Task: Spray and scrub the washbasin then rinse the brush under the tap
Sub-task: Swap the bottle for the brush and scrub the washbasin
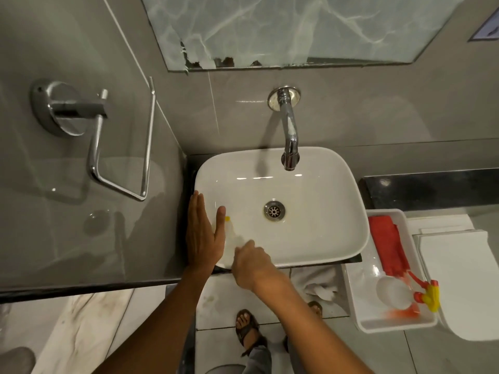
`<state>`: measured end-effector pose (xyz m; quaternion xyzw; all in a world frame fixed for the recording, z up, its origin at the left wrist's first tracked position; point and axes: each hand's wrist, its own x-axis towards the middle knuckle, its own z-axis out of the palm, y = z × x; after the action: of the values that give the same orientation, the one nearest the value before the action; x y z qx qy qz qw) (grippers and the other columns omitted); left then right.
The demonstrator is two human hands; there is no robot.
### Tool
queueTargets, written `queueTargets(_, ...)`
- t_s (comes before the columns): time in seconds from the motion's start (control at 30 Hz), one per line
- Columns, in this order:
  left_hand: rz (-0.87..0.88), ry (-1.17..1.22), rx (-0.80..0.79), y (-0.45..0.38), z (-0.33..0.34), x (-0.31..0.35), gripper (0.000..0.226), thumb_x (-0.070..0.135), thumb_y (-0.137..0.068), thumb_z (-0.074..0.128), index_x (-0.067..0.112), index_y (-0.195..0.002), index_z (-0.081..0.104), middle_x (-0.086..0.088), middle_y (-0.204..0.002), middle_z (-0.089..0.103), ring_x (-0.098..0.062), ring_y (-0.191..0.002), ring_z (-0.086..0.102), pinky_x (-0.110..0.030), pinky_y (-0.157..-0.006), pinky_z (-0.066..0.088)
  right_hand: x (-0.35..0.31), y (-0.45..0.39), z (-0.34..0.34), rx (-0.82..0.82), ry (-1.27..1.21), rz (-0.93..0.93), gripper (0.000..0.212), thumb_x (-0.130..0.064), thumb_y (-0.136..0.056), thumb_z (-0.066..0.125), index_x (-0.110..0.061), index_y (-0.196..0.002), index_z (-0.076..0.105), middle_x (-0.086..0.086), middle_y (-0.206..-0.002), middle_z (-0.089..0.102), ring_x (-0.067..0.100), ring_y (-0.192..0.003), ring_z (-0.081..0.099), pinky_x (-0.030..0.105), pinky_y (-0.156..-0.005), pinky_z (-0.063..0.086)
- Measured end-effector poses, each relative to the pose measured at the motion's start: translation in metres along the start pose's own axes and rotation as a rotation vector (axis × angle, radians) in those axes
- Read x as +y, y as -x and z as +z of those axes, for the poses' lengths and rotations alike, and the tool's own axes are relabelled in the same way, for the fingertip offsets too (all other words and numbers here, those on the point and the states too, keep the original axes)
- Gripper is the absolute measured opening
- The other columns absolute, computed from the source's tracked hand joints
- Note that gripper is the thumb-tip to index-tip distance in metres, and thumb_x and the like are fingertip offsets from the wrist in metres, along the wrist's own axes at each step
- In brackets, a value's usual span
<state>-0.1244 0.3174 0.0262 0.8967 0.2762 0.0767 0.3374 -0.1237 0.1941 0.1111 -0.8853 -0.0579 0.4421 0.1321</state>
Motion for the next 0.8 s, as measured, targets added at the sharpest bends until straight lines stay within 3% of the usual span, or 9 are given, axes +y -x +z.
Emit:
queueTargets(0.1,0.014,-0.003,0.015,-0.001,0.001,-0.001,0.100,0.082,-0.100,0.014,0.015,-0.172,0.022,-0.006,-0.180,0.023,-0.026,-0.166,0.027,-0.036,-0.131,0.025,-0.022,-0.028,-0.015,0.136,-0.251,0.075,0.035,-0.026,-0.108,0.042,-0.006,-0.136,0.047,0.014,-0.135,0.061,0.034,-0.127,0.061,0.040,-0.094,0.048)
queueTargets(0.23,0.002,0.007,0.001,-0.003,0.003,-0.003,0.083,0.064,-0.107,0.030,0.015,-0.172,0.022,-0.006,-0.180,0.023,-0.026,-0.166,0.027,-0.042,-0.133,0.028,-0.011,-0.066,-0.049,0.298,-0.198,0.042,0.038,-0.030,-0.111,0.033,-0.003,-0.135,0.044,0.017,-0.133,0.064,0.035,-0.125,0.064,0.041,-0.096,0.050)
queueTargets(0.4,0.008,0.008,0.008,-0.003,0.004,-0.004,0.080,0.064,-0.108,0.031,0.017,-0.172,0.021,-0.004,-0.180,0.022,-0.026,-0.166,0.027,-0.042,-0.133,0.028,0.049,-0.082,-0.076,0.406,-0.228,0.177,0.040,-0.034,-0.109,0.036,-0.005,-0.135,0.045,0.018,-0.136,0.061,0.038,-0.128,0.060,0.042,-0.101,0.047)
queueTargets(0.57,0.005,-0.018,-0.007,-0.003,0.004,-0.005,0.085,0.069,-0.105,0.027,0.020,-0.173,0.020,-0.002,-0.181,0.020,-0.026,-0.167,0.025,-0.038,-0.130,0.023,0.135,-0.036,-0.082,0.279,-0.218,0.338,0.043,-0.030,-0.111,0.033,0.001,-0.137,0.046,0.025,-0.140,0.056,0.041,-0.127,0.059,0.042,-0.100,0.047)
queueTargets(0.7,0.007,-0.016,-0.002,-0.003,0.004,-0.006,0.084,0.068,-0.106,0.028,0.019,-0.173,0.019,-0.002,-0.181,0.019,-0.025,-0.167,0.023,-0.034,-0.130,0.021,0.151,0.020,-0.062,0.035,0.001,0.231,0.034,-0.016,-0.111,0.030,-0.003,-0.133,0.052,0.021,-0.133,0.054,0.040,-0.118,0.062,0.037,-0.086,0.048)
queueTargets(0.8,0.007,-0.008,-0.008,-0.002,0.004,-0.005,0.084,0.068,-0.105,0.027,0.020,-0.173,0.018,-0.002,-0.181,0.018,-0.024,-0.167,0.022,-0.035,-0.131,0.020,0.127,0.048,-0.045,-0.049,-0.148,0.142,0.031,-0.022,-0.111,0.031,-0.011,-0.112,0.060,0.018,-0.119,0.063,0.036,-0.107,0.069,0.040,-0.082,0.056)
